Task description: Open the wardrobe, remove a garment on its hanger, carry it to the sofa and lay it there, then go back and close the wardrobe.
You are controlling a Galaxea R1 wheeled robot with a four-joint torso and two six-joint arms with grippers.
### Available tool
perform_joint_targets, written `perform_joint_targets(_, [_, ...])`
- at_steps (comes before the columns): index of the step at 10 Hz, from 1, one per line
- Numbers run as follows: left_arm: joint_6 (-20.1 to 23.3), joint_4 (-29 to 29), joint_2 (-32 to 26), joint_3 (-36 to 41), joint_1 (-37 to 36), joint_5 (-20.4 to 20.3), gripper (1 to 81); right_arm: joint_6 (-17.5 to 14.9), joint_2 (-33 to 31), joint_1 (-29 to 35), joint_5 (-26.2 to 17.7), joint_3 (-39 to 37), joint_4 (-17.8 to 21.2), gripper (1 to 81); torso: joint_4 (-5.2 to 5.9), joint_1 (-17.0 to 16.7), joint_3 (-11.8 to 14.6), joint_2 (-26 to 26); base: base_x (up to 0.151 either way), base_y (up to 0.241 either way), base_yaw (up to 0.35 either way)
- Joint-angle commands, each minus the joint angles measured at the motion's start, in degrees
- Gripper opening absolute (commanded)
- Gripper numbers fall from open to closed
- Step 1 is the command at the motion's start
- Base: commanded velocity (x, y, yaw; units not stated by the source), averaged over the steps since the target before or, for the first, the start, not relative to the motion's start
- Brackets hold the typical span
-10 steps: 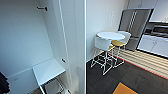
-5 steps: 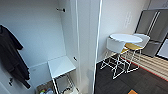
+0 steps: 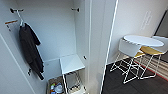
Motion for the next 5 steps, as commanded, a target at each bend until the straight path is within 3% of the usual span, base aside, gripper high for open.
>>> perform_joint_targets(1, [0.04,0.10,-0.05,-0.59,-1.70,1.97,81.1,-0.09,0.42,1.20,-2.85,0.09,-0.25,81.1,-0.02,0.03,0.00,0.00,0.000,0.000,0.336])
perform_joint_targets(5, [0.04,0.10,-0.05,-0.59,-1.70,1.97,81.1,-0.18,0.42,1.20,-2.85,0.18,-0.25,81.1,0.00,0.03,0.00,-0.02,0.000,0.000,0.317])
